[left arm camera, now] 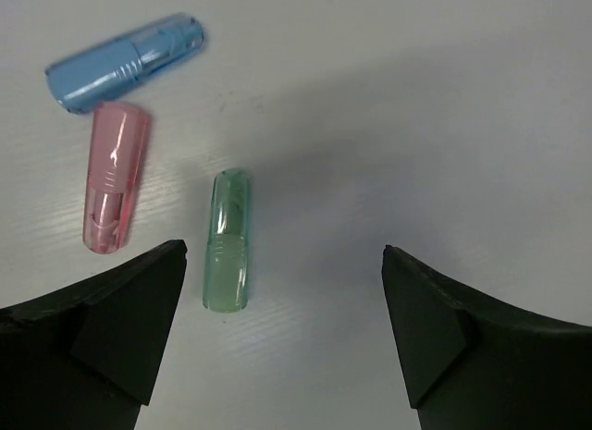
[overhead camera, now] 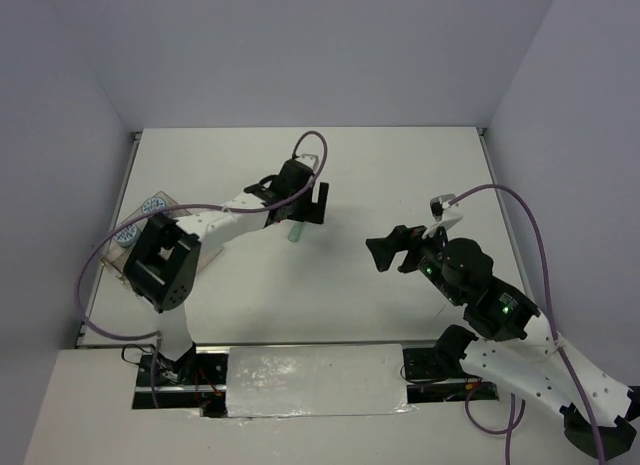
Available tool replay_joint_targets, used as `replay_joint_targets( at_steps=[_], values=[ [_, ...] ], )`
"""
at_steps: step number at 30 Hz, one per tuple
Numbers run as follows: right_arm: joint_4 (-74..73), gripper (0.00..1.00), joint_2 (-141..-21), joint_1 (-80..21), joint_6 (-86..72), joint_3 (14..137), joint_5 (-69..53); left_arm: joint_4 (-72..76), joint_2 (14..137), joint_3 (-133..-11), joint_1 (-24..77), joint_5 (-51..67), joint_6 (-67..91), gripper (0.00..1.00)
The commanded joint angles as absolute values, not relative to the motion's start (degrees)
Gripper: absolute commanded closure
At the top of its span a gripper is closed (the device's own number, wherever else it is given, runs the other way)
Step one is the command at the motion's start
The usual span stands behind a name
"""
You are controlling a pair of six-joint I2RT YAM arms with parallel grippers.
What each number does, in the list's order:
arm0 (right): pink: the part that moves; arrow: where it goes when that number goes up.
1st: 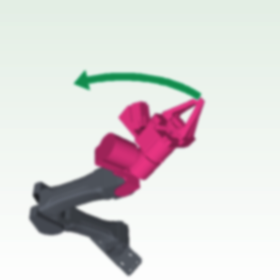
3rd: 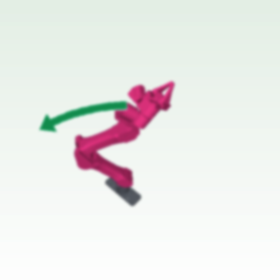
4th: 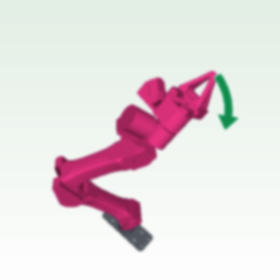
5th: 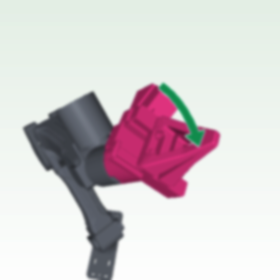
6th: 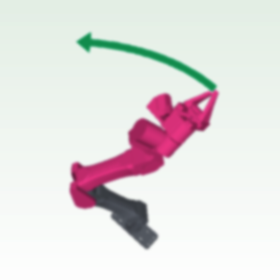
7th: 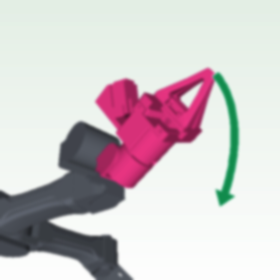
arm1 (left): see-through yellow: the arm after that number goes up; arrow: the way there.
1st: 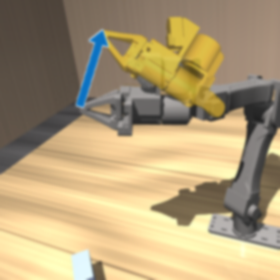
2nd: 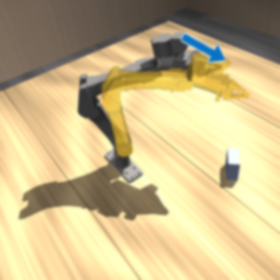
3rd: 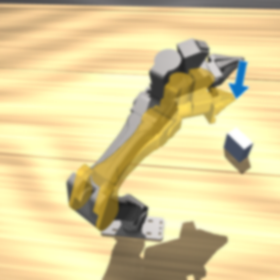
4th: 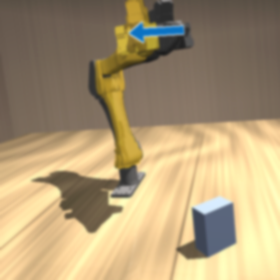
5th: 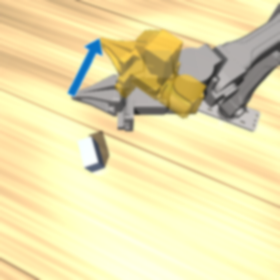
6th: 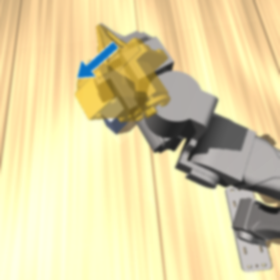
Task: Sort the stationery into containers
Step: Pick up the stationery from the center of the board.
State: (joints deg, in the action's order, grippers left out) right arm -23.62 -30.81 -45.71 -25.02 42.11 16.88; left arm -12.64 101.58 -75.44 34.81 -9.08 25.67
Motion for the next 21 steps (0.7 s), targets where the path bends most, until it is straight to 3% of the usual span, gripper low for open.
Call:
replay_joint_targets(
  at_steps=[1,7,12,15,17,21],
  values=[
    [-24.26,0.0,-28.57,-45.61,-24.44,43.42,16.88,-14.67,107.03,-78.3,33.92,-11.16,22.86,0.01],
    [-23.12,0.0,-27.07,-45.53,-23.38,41.92,15.56,-16.35,111.97,-79.37,34.37,-13.45,21.53,0.06],
    [-21.27,0.0,-28.91,-45.62,-23.12,41.57,14.06,-15.56,112.94,-77.61,34.72,-12.39,21.27,0.19],
    [-20.4,0.0,-29.79,-45.53,-22.94,41.66,13.27,-15.73,113.73,-76.99,34.8,-12.3,21.0,0.32],
    [-20.04,0.0,-29.97,-45.53,-22.76,41.57,12.92,-15.65,113.91,-75.86,34.8,-12.04,21.09,0.52],
    [-18.99,0.0,-30.06,-45.53,-22.5,41.4,12.31,-15.29,113.82,-74.18,34.89,-11.87,21.18,0.51]
  ],
)
